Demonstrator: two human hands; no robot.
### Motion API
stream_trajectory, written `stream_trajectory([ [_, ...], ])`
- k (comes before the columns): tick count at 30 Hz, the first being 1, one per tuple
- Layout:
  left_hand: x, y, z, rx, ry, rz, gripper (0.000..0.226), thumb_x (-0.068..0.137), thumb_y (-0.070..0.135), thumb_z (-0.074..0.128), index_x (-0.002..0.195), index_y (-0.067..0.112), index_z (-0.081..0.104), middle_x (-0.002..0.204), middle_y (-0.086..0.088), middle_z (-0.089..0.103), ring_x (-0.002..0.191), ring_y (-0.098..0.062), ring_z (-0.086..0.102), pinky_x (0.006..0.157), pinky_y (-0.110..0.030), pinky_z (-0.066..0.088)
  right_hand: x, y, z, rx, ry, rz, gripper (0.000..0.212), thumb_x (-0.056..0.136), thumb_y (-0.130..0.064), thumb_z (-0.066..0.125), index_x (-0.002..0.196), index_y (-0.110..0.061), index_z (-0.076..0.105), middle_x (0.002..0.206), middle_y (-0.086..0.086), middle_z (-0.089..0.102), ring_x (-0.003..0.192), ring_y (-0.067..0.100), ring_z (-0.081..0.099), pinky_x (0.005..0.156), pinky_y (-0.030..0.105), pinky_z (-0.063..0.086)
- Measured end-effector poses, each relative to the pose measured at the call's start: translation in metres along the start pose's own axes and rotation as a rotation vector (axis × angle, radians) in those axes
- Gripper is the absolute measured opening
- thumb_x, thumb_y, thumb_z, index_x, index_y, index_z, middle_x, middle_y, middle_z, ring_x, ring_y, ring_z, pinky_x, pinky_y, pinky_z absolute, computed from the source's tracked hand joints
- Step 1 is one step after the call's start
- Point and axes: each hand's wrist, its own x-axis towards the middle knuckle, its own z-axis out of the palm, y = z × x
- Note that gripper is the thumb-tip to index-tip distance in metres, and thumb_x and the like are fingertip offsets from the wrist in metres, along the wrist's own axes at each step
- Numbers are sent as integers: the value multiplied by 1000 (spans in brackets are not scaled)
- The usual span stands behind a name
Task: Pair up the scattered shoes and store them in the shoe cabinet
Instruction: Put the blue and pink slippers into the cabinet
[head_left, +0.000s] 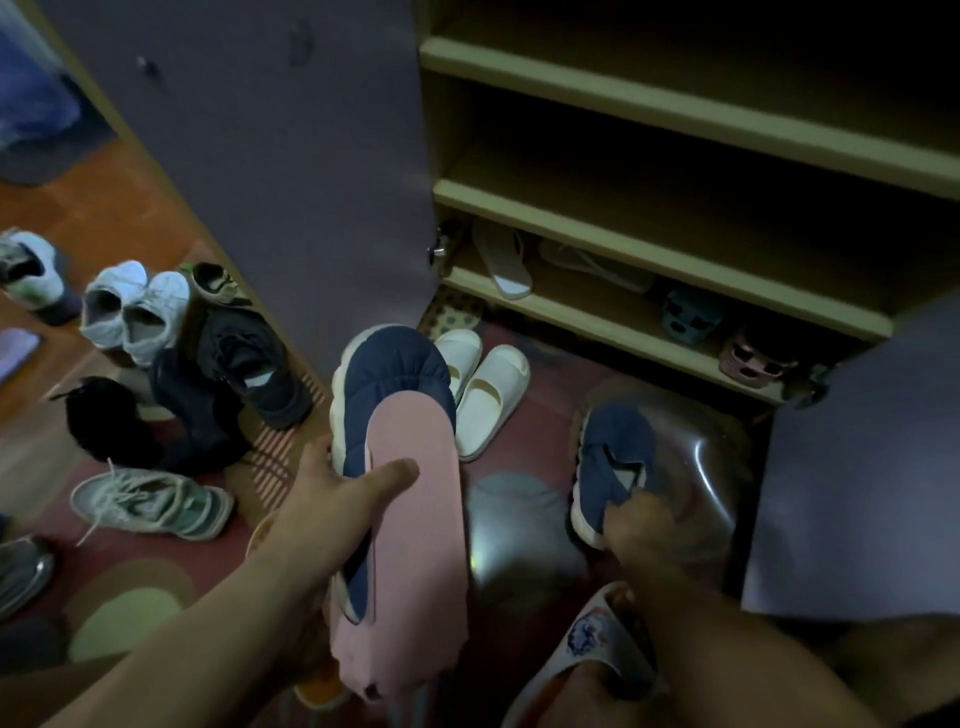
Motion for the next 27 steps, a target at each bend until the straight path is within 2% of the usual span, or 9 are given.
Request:
stream_trajectory([
  [3,-14,11,2,-37,-31,31,90,54,59,85,130,29,45,112,1,69,91,-24,71,76,-45,60,-14,-24,-53,2,146,-112,31,88,-5,58,116,5,63,115,23,66,106,36,64,83,35,52],
  [5,-26,20,-5,-143,-67,58,84,60,50,86,131,25,47,115,-3,69,94,-26,71,81,-48,60,-38,-49,-92,120,226,-197,34,85,-1,58,118,4,62,113,26,65,104,41,63,80,40,51],
  [8,-33,27,-4,-305,-148,-24,81,69,40,86,135,16,46,117,-10,69,96,-33,71,83,-50,60,-80,-71,-135,247,371,-351,4,82,-5,60,86,-4,58,89,18,62,84,38,61,63,37,42],
  [10,-39,33,-2,-402,-211,-79,63,80,36,79,131,13,51,108,-11,74,88,-31,73,68,-38,61,-114,-77,-155,386,441,-512,25,83,-7,63,69,-13,43,73,7,50,70,26,54,56,32,35],
  [12,-45,41,-3,-476,-268,-86,43,86,31,71,124,14,57,97,-10,77,80,-29,74,57,-32,59,-153,-78,-173,486,505,-701,40,86,-8,66,66,-20,33,69,1,39,62,16,42,55,30,31],
  [16,-55,57,-2,-644,-343,-23,43,86,22,69,126,11,58,108,-15,75,100,-37,71,90,-53,57,-220,-82,-187,535,465,-980,36,85,-10,68,70,-20,37,75,-5,43,67,14,47,61,31,40],
  [18,-57,62,-1,-715,-337,63,53,87,27,75,134,16,54,116,-13,73,104,-35,70,94,-55,55,-241,-89,-183,505,442,-1094,41,81,-13,66,71,-35,33,77,-15,41,69,3,46,60,15,35],
  [21,-59,68,4,-784,-384,205,52,91,38,70,138,25,54,126,-5,70,114,-29,68,100,-54,52,-255,-98,-173,493,404,-1158,46,80,-12,65,71,-41,30,76,-18,40,68,-2,44,61,8,31],
  [27,-61,78,7,-876,-350,319,53,86,46,68,137,37,56,129,6,69,116,-21,67,96,-50,54,-254,-111,-176,402,375,-1235,30,81,-3,67,74,-14,40,83,-11,39,72,4,45,63,10,33],
])
